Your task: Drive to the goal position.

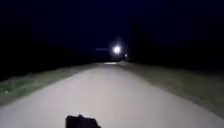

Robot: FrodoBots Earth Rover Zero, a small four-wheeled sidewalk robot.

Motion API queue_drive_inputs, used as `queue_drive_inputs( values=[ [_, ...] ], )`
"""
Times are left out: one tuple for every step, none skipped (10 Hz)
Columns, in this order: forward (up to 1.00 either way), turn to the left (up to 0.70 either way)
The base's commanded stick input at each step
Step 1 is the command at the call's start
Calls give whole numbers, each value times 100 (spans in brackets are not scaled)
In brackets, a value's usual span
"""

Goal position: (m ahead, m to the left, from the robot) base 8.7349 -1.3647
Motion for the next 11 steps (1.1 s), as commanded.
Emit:
queue_drive_inputs(
  values=[
    [100, 0],
    [100, 0],
    [100, 0],
    [100, 0],
    [100, 0],
    [100, 0],
    [100, 0],
    [100, 0],
    [100, 0],
    [100, 0],
    [100, 0]
  ],
)
